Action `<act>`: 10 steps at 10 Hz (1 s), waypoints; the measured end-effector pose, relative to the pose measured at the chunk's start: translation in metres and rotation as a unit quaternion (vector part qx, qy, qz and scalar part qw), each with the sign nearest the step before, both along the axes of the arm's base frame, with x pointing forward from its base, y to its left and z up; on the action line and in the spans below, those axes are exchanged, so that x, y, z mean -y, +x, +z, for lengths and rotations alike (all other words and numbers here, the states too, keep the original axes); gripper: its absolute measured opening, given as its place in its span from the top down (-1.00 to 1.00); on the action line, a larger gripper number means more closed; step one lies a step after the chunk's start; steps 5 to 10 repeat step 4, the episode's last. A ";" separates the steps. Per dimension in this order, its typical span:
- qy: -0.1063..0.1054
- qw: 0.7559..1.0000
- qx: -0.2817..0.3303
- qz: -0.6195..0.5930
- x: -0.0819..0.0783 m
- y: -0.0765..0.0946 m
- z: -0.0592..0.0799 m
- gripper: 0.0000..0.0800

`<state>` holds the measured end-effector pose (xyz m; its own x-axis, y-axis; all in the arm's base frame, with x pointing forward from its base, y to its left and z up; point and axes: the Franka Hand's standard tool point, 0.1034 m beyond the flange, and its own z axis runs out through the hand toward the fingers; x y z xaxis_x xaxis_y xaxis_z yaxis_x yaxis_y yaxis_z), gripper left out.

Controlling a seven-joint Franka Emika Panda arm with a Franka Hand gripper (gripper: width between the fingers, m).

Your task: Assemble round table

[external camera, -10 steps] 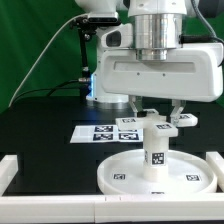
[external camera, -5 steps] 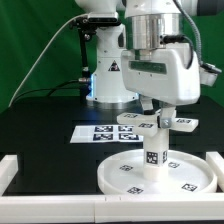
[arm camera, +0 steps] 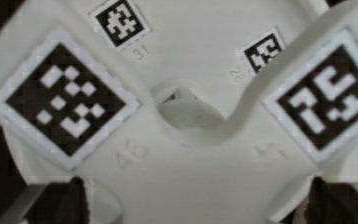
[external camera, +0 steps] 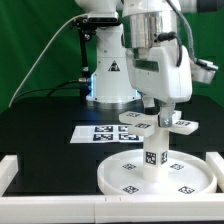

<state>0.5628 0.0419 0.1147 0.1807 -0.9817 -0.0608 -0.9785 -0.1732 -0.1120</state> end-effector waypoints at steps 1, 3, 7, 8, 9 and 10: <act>0.008 1.000 0.010 0.003 -0.001 0.004 0.015 -0.56; 0.015 1.000 0.017 0.007 -0.001 0.009 0.031 -0.62; 0.015 1.000 0.016 0.008 -0.002 0.009 0.030 -0.62; 0.015 1.000 0.016 0.008 -0.002 0.009 0.030 -0.62; 0.015 1.000 0.016 0.008 -0.002 0.009 0.030 -0.62; 0.015 1.000 0.016 0.008 -0.002 0.009 0.030 -0.62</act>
Offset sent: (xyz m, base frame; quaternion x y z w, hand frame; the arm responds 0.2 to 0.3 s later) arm 0.0036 -0.0008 0.0131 -0.0128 0.0038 0.0011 0.9999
